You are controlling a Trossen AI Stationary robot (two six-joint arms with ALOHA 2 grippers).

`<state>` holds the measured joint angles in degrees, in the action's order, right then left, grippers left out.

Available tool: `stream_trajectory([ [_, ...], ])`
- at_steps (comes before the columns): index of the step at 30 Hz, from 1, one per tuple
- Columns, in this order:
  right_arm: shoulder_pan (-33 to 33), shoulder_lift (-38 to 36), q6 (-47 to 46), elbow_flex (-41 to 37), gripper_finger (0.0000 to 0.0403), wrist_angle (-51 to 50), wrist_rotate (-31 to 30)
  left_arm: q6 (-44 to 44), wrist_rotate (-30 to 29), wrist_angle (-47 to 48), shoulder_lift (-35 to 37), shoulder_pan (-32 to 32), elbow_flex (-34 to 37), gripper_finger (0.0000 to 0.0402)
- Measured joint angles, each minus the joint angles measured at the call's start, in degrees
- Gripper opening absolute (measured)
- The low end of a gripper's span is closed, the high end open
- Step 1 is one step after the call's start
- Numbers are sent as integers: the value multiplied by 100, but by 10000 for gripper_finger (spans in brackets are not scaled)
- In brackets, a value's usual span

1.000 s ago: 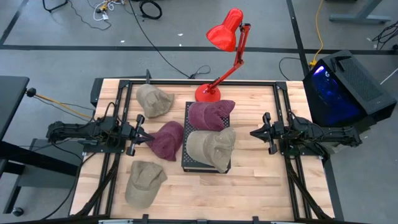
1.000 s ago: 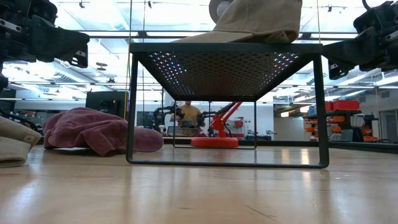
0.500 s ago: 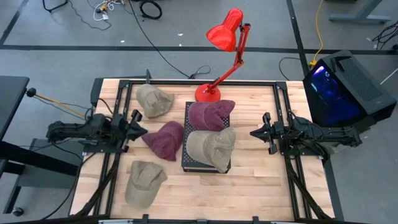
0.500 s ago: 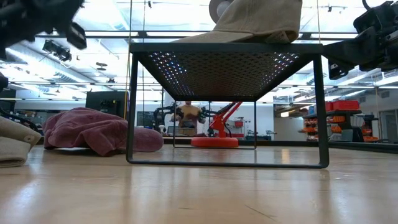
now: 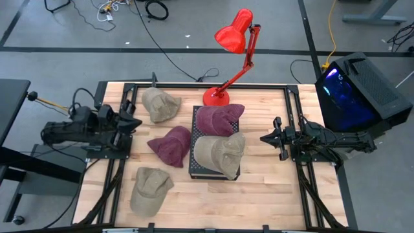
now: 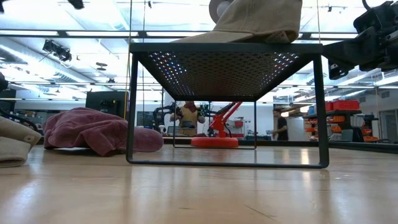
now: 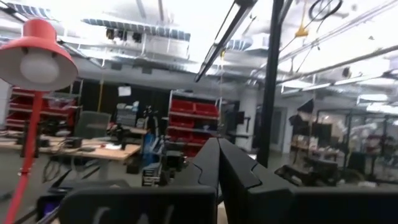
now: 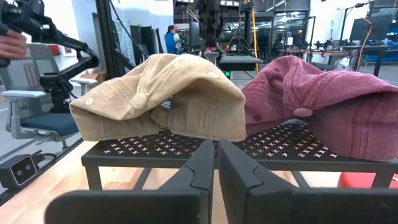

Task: Pick & Place hat
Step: Stack the top brown cap on top of the brown cap on the shelf

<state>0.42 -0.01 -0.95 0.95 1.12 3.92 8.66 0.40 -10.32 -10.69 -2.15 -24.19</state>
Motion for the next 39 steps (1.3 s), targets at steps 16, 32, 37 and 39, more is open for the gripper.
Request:
stream_trajectory([
  [16,1,0,0,0,27,-1,0,-896,-1752,389,-2238,11,-1807,14],
  [32,1,0,0,0,27,-1,0,-1495,-1755,1348,-3525,82,-2201,19],
  [37,0,0,0,0,27,-1,0,-1029,-1377,1579,-3545,620,-2201,24],
  [39,1,0,0,0,27,-1,0,-880,-1031,1661,-3544,959,-2201,25],
])
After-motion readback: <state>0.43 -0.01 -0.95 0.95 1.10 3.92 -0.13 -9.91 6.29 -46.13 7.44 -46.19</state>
